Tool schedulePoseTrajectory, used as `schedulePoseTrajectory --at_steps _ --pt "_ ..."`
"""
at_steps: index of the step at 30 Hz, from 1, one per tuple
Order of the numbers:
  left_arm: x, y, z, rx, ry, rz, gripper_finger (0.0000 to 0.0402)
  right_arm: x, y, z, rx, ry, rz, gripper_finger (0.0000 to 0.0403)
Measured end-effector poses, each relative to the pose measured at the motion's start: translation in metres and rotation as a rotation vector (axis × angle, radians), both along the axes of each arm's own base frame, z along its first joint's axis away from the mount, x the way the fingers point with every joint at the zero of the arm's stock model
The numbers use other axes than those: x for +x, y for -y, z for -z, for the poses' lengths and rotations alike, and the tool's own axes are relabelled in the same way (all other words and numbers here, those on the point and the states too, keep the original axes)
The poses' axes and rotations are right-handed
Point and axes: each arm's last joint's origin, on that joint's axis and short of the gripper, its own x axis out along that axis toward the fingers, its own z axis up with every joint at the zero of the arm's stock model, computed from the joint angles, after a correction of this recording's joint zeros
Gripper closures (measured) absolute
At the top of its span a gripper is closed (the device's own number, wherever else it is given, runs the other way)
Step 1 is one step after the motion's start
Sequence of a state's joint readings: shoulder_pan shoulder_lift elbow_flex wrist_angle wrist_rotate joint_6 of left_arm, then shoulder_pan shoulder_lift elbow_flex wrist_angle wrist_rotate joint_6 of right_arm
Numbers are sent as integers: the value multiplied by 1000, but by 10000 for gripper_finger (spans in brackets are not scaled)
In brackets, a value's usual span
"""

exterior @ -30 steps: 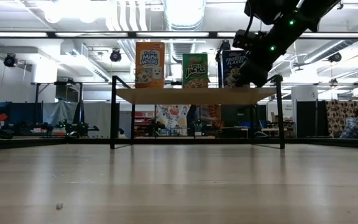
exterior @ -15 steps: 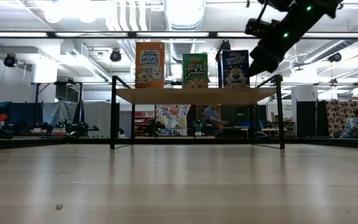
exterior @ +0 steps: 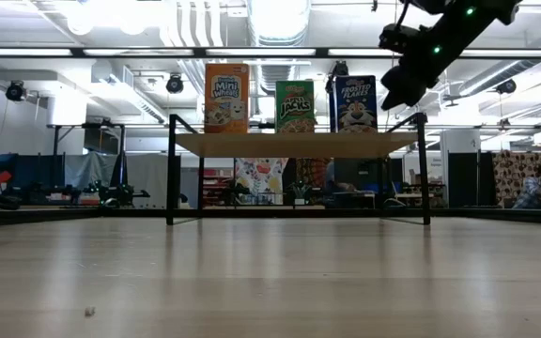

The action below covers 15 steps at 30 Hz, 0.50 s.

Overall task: Stack cereal on shelf
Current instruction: Put the right blue cereal box aligned with the other blue cereal box on the shelf

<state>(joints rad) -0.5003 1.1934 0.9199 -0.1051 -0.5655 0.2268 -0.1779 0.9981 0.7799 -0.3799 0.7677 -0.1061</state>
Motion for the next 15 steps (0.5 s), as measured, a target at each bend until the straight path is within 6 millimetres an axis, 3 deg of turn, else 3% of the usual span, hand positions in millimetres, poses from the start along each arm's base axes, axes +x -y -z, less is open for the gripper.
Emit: schedulePoseTrajectory --at_steps 15 --pt "0 0 0 0 0 0 329 10 7 3 -32 -18 -16 390"
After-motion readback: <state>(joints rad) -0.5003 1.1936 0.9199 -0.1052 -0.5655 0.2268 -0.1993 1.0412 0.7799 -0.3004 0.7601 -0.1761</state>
